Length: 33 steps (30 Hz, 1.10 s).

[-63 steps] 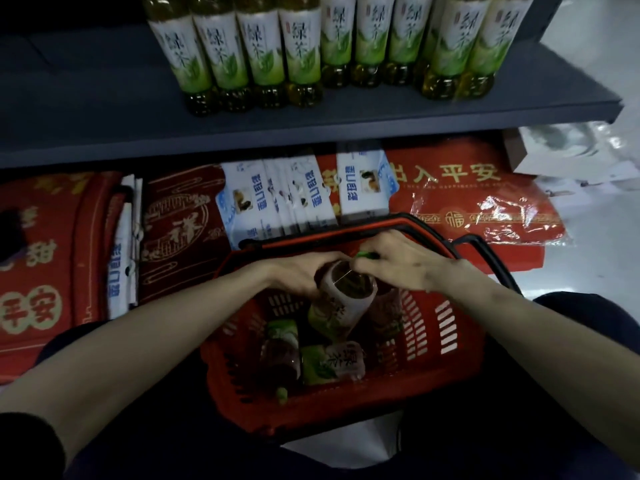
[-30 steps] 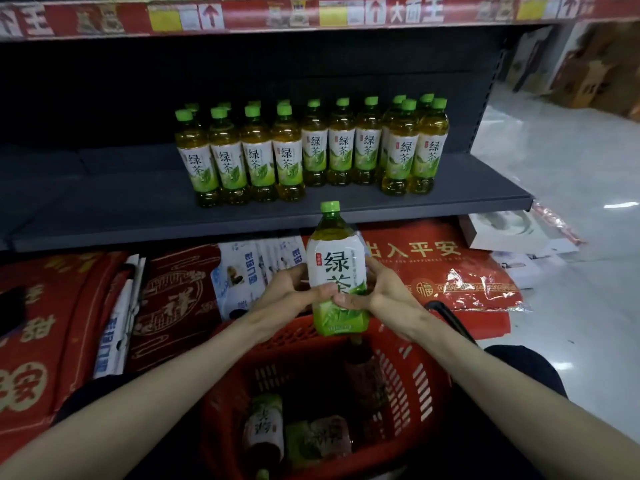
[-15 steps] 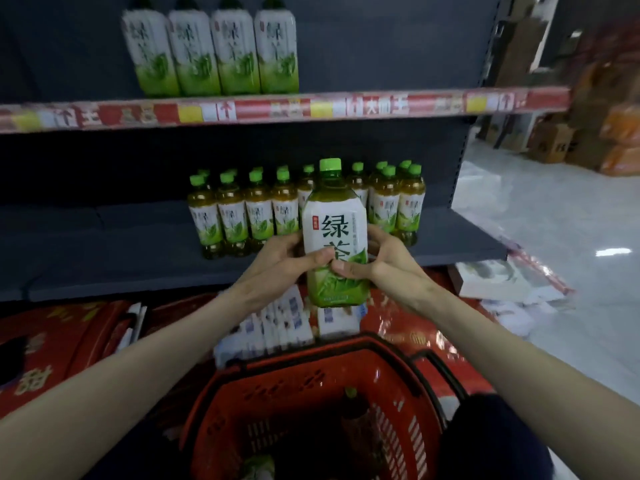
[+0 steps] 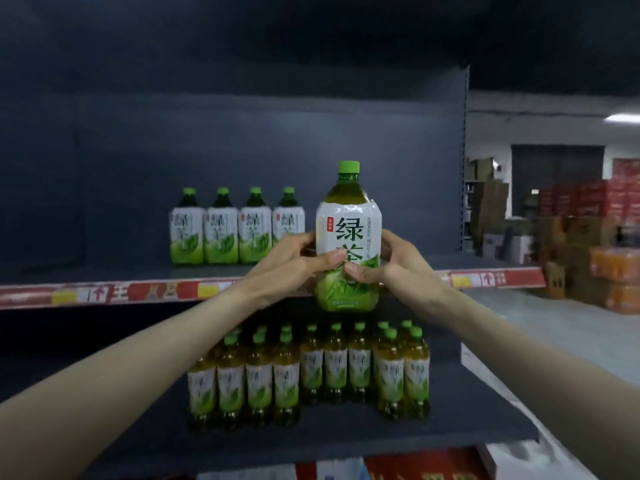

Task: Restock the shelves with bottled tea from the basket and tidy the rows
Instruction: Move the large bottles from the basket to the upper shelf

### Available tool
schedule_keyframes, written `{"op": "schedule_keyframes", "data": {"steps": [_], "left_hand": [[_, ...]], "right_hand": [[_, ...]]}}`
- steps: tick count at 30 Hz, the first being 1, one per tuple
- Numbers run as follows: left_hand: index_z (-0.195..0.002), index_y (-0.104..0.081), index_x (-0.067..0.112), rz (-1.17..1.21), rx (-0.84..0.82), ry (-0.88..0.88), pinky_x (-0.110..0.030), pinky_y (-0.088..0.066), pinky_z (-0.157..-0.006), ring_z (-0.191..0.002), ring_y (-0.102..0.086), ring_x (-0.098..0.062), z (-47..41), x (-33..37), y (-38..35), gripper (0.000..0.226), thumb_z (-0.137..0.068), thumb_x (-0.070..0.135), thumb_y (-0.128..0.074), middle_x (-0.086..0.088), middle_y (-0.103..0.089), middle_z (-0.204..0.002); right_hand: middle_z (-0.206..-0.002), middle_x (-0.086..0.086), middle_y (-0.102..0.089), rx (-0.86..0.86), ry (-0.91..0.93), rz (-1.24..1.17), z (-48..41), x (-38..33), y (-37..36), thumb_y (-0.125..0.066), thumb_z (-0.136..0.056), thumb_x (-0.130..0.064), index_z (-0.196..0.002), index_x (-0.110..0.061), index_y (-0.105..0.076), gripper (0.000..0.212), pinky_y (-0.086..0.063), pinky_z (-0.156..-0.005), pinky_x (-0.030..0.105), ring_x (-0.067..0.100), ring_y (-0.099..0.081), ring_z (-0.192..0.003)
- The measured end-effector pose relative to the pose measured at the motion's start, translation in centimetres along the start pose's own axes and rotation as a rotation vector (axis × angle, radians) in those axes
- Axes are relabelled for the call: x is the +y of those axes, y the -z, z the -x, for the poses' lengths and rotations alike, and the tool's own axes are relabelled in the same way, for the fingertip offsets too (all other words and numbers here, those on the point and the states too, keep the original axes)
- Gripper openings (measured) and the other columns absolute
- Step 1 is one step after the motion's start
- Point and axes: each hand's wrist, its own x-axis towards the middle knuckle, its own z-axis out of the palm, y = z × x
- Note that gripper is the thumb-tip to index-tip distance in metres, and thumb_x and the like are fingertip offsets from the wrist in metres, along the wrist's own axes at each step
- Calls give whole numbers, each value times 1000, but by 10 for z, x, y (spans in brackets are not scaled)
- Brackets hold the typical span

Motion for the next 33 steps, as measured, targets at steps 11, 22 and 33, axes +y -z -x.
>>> {"op": "schedule_keyframes", "data": {"steps": [11,22,33], "left_hand": [[-138,-63,22,29,-33,100,-42,-60,-89,-119,-70,-22,-119,-35,14,38,-103,36,-62,2,-74,-129],[-137,-63,25,56,-34,171,-54,-53,-105,-122,-67,-21,-177,-106,12,37,-102,38,-65,3,-72,-131],[-147,-48,15,144,184,195,-41,-55,-99,-124,-63,-24,-178,-136,-2,58,-98,39,-69,-8,-63,-140]], "right_hand": [[-119,4,-76,48,-24,-3,-113,21,27,-77,-88,0,-134,-13,-62,50,-62,-71,27,20,-75,-103],[-120,7,-76,78,-94,-4,-173,93,35,-79,-88,-2,-134,-10,-62,50,-61,-95,42,26,-73,-111],[-135,5,-66,144,-209,184,-191,106,22,-87,-83,-23,-145,-15,-51,72,-53,-107,48,30,-63,-127]]}}
